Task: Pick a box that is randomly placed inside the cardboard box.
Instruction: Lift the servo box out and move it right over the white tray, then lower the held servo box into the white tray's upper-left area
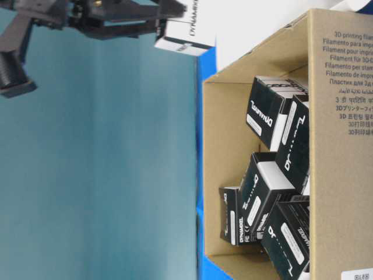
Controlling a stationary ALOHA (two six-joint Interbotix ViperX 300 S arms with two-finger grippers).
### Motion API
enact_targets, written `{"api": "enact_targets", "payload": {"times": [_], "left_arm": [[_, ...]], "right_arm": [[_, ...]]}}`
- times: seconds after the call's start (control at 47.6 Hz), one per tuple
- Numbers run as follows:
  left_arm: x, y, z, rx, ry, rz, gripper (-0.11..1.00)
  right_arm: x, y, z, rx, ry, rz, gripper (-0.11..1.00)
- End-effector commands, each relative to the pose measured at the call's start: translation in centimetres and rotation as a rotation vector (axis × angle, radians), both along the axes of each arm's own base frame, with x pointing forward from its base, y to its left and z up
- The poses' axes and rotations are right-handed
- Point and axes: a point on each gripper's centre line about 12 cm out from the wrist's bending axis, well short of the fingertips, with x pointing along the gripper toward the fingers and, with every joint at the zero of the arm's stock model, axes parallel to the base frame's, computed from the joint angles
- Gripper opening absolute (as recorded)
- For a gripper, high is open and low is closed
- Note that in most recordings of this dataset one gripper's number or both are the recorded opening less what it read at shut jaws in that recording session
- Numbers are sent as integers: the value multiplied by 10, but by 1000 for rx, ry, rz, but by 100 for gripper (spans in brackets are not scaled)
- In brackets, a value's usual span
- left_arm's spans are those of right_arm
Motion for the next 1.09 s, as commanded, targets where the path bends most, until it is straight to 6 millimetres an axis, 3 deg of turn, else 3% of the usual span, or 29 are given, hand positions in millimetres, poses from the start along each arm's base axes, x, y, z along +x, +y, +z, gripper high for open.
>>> {"api": "enact_targets", "payload": {"times": [0.0,0.336,0.798,1.071], "left_arm": [[2,0,8,1,-25,2,-7],[3,1,8,1,-21,3,-7],[2,1,7,2,-18,3,-7],[1,1,7,3,-8,3,-7]], "right_arm": [[1,1,-13,-2,1,12,61],[1,-1,-46,-13,-27,13,61],[1,-4,-61,4,21,-5,61],[3,-11,-58,5,23,-24,61]]}}
